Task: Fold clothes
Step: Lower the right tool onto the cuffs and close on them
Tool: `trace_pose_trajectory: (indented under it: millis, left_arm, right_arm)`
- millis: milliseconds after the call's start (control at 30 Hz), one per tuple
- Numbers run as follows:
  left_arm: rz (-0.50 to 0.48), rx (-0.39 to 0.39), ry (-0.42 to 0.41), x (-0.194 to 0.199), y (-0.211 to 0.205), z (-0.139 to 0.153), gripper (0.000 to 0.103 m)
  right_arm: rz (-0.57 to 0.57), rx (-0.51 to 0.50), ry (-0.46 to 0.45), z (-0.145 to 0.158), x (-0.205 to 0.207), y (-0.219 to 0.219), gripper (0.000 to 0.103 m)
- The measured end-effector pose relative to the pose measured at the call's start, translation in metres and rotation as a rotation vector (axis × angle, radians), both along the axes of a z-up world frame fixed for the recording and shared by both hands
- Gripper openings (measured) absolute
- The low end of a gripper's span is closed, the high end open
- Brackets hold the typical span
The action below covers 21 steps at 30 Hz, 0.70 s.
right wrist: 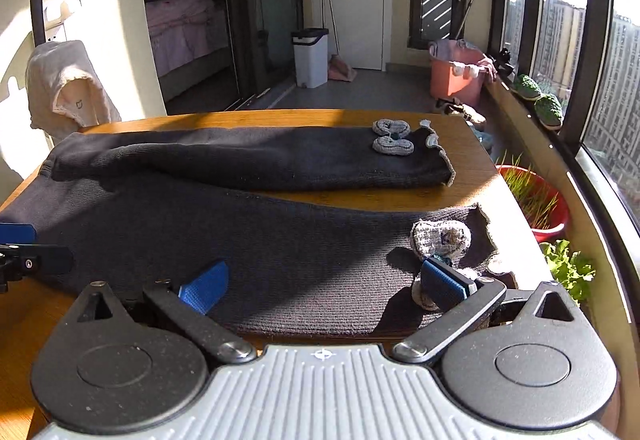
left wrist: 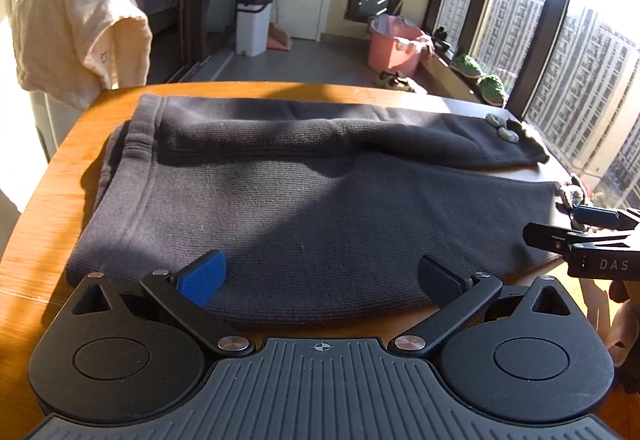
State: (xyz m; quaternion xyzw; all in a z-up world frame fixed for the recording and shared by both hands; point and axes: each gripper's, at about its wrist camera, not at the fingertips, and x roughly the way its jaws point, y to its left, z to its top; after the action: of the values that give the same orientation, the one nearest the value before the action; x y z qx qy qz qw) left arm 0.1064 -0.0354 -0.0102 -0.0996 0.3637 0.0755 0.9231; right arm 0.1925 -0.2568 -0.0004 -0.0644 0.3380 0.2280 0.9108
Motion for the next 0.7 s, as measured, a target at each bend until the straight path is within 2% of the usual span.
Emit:
trace_pose_trajectory:
  millis: [67,233,400,633,700]
  left_arm:
    - [-0.020,0.013,0.004,-0.006,-0.003,0.000,0.103]
    - [-0.065,0.012,0.025,-0.030,-0.009,0.002,0.103]
    - [-0.106,-0.011,0.047,-0.057,-0.013,0.005,0.103]
    - [-0.164,0.043,0.040,-0.080,-0.020,0.002,0.103]
    - [-0.164,0.030,0.036,-0.080,-0.018,0.004,0.103]
  right_arm:
    - [0.006,-0.024,-0.003,0.000,-0.006,0.000,0.103]
    - [0.018,-0.010,0.002,0.001,-0.028,-0.013,0.103]
    - [0.051,-0.008,0.003,0.002,-0.056,-0.028,0.103]
    - [0.091,-0.045,-0.003,0.003,-0.093,-0.041,0.103]
    - [0.101,-0.053,-0.005,0.003,-0.099,-0.042,0.103]
